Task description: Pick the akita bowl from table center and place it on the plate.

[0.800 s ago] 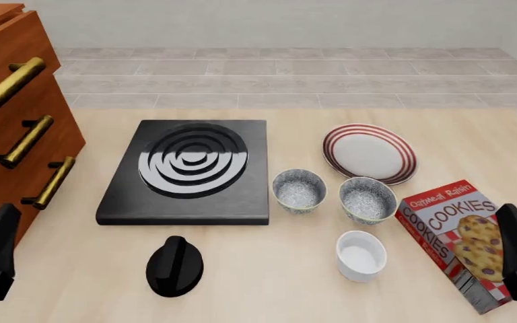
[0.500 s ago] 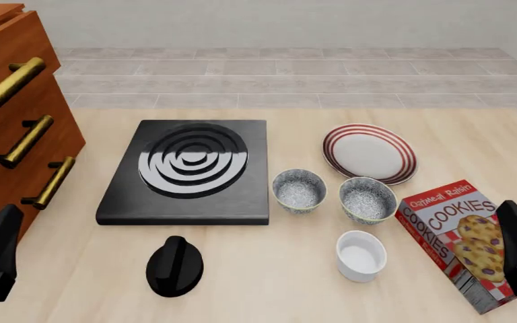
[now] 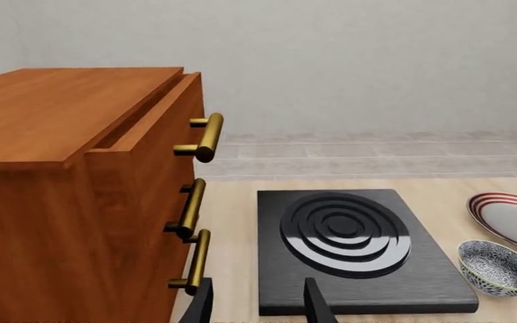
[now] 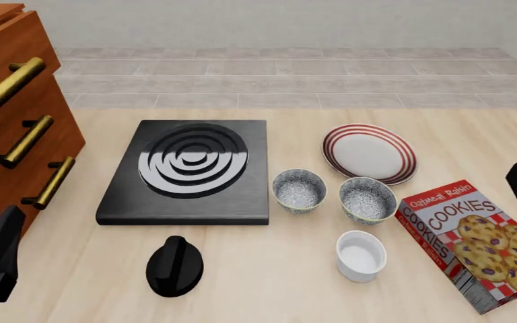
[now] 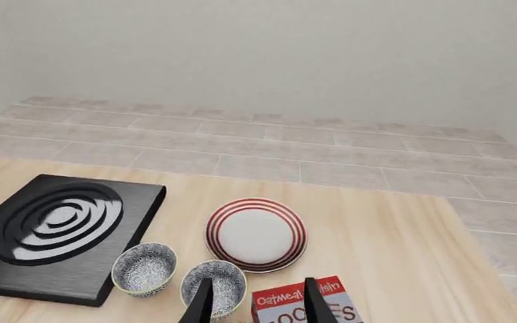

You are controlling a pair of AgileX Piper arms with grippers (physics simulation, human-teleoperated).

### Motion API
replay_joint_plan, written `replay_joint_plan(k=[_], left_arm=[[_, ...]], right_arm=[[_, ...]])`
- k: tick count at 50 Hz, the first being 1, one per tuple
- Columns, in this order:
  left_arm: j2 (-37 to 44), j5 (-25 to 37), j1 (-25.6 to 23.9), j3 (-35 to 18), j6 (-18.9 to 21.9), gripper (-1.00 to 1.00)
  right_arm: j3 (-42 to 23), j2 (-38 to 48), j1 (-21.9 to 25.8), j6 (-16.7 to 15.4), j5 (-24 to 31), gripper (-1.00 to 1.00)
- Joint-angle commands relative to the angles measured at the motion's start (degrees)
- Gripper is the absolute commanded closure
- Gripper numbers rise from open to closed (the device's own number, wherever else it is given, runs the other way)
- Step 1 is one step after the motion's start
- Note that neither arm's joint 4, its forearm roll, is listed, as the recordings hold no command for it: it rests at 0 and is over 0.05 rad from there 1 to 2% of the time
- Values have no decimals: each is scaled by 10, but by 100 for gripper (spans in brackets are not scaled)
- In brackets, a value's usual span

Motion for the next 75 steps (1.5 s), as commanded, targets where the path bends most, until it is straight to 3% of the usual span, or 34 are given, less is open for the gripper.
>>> replay_joint_plan(k=[1,2,4,8,9,15,17,25,35,37,48,54,62,66,75], left_arm=[[1,4,-3,0,-7,-100],[1,5,-4,0,-8,-100],[-2,6,-8,-1,-8,-100],[-3,8,-12,-3,-9,-100],[-3,7,-15,-2,-9,-100],[-3,12,-21,-4,-12,-100],[-4,13,-24,-4,-13,-100],[-3,16,-26,-5,-15,-100],[-3,13,-26,-4,-16,-100],[-4,12,-27,-5,-14,-100],[-4,11,-28,-5,-15,-100],[-4,18,-32,-12,-16,-100],[-3,18,-31,-10,-16,-100],[-3,19,-36,-11,-14,-100],[-3,19,-39,-12,-13,-100]], right_arm=[[-90,120,67,-48,30,-100],[-96,134,93,-52,34,-100],[-121,194,131,-103,44,-100],[-161,219,148,-92,73,-100],[-178,245,172,-117,93,-100],[-245,309,223,-126,145,-100],[-270,344,238,-149,165,-100],[-308,477,299,-199,199,-100],[-337,584,361,-213,227,-100],[-339,602,374,-228,234,-100],[-382,685,361,-269,246,-100],[-388,719,335,-309,236,-100],[-378,750,307,-357,215,-100],[-362,762,265,-412,196,-100],[-348,779,240,-445,174,-100]])
